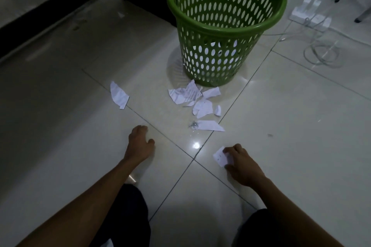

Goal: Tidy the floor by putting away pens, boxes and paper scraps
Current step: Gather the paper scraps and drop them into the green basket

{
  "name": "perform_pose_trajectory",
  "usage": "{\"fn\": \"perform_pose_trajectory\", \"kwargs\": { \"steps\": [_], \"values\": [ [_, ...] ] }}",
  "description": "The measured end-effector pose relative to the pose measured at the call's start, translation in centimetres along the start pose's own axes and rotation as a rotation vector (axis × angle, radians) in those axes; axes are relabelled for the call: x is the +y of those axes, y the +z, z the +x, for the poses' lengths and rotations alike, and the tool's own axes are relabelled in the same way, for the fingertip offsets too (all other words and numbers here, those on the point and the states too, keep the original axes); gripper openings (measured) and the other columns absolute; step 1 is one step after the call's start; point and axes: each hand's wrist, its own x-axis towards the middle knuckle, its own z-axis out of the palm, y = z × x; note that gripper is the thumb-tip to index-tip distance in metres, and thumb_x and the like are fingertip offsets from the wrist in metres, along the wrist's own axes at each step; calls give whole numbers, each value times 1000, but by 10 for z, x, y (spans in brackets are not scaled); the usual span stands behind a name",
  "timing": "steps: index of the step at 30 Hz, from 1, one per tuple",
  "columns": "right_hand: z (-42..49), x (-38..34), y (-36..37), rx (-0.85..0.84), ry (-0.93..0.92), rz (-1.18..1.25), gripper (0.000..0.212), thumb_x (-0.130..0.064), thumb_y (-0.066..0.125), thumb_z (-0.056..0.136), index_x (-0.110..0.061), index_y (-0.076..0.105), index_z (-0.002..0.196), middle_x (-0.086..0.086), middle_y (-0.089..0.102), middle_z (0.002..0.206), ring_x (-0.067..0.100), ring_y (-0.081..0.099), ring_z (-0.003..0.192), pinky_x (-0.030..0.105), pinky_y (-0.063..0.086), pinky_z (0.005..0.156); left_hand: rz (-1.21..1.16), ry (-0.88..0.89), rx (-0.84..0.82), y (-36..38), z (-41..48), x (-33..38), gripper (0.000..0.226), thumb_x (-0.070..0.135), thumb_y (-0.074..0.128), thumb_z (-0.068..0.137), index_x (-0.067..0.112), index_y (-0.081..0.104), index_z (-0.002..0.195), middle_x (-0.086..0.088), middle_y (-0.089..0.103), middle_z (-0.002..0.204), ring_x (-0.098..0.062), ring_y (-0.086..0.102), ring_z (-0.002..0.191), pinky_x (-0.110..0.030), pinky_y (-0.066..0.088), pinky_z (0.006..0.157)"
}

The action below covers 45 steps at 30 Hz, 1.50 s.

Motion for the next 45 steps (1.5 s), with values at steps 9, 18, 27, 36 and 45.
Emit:
{"fn": "perform_pose_trajectory", "kwargs": {
  "steps": [9,18,27,36,45],
  "values": [
    [62,-16,-26,81,-129,-123,55,-37,79,71,-22,56,118,2,43,124,25,50,106,33,43,84,43,-70,198,-48,83,-1,56,18,61,87,-1,42,136,-23,38,143,-35,34,134,-38,30,111],
    [126,-39,-45,-7,-192,-251,122,-50,81,64,-30,-1,152,-1,-17,160,26,-11,147,54,8,118,15,-102,230,-63,142,-13,74,35,59,89,4,25,148,-20,22,154,-33,21,142,-39,21,117],
    [168,-66,-52,-142,-186,-339,136,-60,83,53,-44,-16,146,-9,-33,154,32,-23,143,75,4,102,177,0,174,-38,147,-2,71,50,51,82,4,42,135,-25,40,128,-40,36,126,-38,33,107],
    [180,-86,-48,-256,-125,-446,123,-57,83,57,-53,-2,145,-3,-23,157,39,-24,142,79,11,101,152,254,-66,19,129,47,89,68,49,73,20,31,145,-6,21,156,-23,15,146,-55,14,115],
    [168,-79,-44,-146,-174,-380,94,-49,83,59,-45,31,138,-5,6,157,32,-8,146,75,13,104,196,349,-324,29,101,76,134,63,81,51,40,-9,148,9,-12,159,-18,-12,147,-67,-6,109]
  ]
}}
